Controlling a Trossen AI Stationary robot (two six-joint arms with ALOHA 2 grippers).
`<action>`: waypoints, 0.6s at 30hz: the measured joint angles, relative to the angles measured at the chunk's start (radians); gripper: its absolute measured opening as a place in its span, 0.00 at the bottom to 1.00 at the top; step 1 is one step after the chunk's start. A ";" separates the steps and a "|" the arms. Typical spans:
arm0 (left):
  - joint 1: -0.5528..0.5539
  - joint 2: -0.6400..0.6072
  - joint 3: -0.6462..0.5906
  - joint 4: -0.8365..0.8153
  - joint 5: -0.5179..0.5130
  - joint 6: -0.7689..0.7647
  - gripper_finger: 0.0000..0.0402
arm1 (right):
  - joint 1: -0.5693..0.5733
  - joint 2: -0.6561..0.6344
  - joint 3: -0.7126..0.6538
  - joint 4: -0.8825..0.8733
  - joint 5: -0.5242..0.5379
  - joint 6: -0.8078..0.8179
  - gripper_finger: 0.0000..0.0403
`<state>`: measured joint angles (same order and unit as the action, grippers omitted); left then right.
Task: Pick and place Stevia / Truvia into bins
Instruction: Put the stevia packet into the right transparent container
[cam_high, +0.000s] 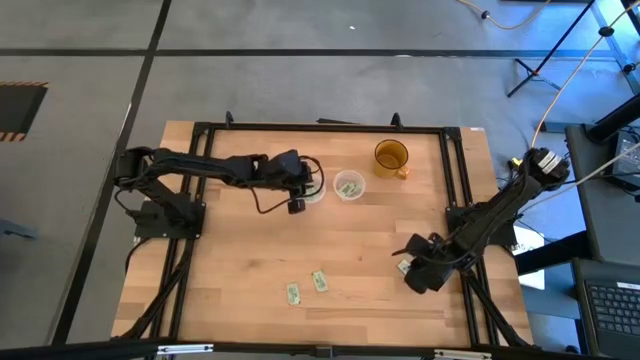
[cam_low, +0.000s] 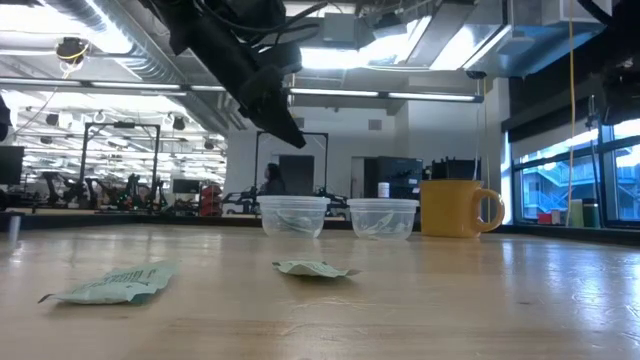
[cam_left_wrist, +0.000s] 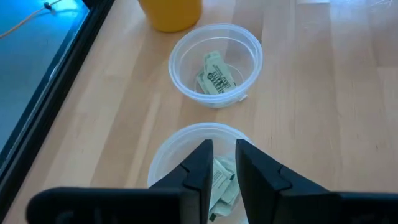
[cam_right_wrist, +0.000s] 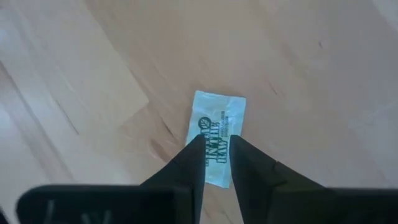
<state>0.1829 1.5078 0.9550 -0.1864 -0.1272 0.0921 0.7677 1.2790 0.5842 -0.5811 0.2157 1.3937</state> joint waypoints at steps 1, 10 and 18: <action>-0.002 0.000 0.000 0.000 0.000 0.000 0.16 | 0.000 0.010 0.000 0.002 0.000 -0.014 0.18; -0.006 0.000 0.000 0.000 -0.002 0.024 0.15 | -0.002 0.127 0.000 0.048 0.000 -0.071 0.16; -0.006 0.000 0.000 0.000 -0.002 0.026 0.15 | -0.001 0.172 0.004 0.075 0.013 -0.067 0.16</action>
<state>0.1764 1.5078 0.9550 -0.1867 -0.1287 0.1181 0.7666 1.4514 0.5880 -0.5058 0.2291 1.3270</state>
